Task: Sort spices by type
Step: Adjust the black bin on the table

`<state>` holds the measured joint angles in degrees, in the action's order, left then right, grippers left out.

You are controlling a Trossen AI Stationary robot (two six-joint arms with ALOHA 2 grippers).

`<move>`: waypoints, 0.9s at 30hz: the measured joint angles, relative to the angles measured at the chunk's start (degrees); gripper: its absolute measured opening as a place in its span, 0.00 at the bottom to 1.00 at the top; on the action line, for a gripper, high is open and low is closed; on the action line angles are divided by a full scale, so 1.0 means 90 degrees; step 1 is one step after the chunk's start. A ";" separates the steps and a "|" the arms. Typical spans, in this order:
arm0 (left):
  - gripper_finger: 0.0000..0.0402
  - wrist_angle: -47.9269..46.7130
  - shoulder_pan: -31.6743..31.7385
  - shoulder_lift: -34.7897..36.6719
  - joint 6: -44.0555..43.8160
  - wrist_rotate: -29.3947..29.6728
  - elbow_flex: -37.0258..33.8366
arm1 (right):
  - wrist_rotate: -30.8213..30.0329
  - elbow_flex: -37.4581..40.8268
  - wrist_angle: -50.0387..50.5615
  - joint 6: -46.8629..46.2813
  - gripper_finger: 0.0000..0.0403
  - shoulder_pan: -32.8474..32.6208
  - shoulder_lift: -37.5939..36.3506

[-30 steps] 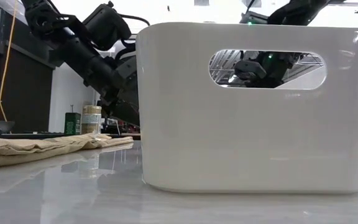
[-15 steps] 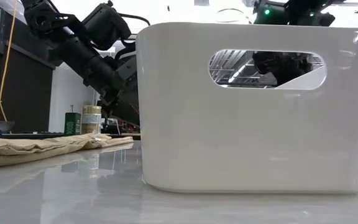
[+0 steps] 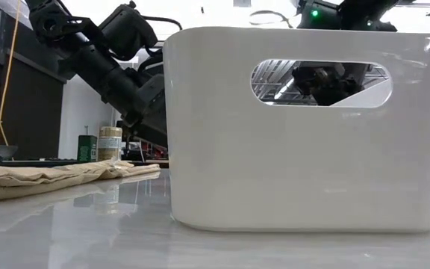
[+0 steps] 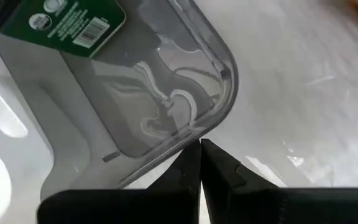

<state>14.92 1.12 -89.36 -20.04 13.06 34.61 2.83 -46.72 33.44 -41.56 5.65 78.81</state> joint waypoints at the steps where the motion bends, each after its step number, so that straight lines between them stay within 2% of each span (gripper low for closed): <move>1: 0.87 -0.0007 -0.0001 0.0000 0.0102 0.0000 0.0000 | -0.0025 0.0000 -0.0073 -0.0001 0.00 0.0011 0.0006; 6: 0.87 -0.0014 0.0001 0.0000 0.0463 0.0027 -0.0002 | -0.0092 0.0000 -0.0395 -0.0038 0.00 0.0165 0.0006; 20: 0.87 -0.0030 0.0106 0.0008 0.0421 0.0183 -0.0002 | -0.0182 0.0000 -0.0591 0.0157 0.00 0.0471 0.0006; 23: 0.87 -0.0361 0.0239 0.0179 0.0411 0.0177 -0.0002 | -0.0167 0.0000 -0.0579 0.0169 0.00 0.0471 0.0002; 27: 0.87 -0.1518 0.0536 0.0775 0.0453 0.0123 -0.0002 | -0.0166 -0.0002 -0.0470 0.0301 0.00 0.0503 -0.0008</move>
<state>1.26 5.94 -82.39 -15.97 14.16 34.59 1.33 -46.74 29.21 -38.85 10.18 78.74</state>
